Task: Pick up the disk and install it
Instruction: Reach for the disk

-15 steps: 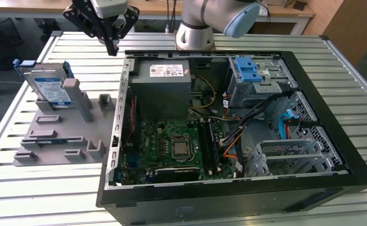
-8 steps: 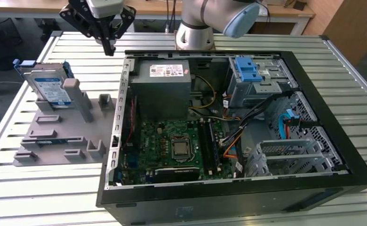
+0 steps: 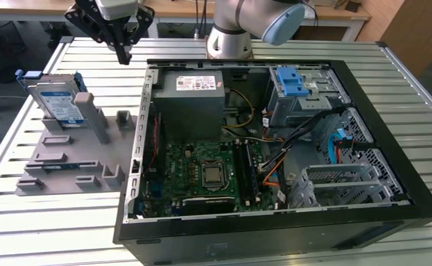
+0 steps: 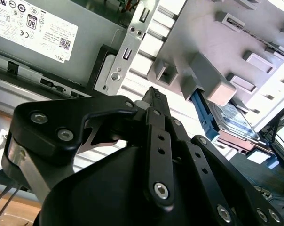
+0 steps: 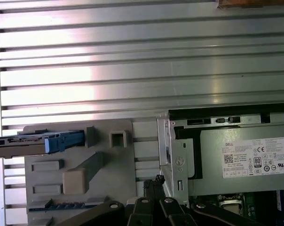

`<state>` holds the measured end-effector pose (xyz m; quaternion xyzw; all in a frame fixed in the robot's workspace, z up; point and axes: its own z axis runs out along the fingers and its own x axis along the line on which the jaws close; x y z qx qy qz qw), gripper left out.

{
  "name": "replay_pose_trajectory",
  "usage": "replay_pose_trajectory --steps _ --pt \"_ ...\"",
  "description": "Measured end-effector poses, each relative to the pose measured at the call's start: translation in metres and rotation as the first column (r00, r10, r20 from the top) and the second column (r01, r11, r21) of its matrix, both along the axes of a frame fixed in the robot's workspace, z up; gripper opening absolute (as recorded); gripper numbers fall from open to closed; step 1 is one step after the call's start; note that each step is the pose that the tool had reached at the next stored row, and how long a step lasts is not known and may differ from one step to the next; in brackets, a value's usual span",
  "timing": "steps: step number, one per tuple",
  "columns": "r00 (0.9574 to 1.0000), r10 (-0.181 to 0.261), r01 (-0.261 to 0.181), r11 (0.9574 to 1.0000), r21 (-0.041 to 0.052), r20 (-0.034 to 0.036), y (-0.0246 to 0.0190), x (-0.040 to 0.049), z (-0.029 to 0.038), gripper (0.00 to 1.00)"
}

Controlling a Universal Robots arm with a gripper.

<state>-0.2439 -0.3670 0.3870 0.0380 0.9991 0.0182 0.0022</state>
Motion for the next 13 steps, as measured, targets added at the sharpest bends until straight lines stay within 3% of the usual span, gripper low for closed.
replay_pose_trajectory --steps 13 --pt "1.0000 0.000 0.000 1.0000 0.0000 0.0000 0.0065 -0.0142 -0.0008 0.11"
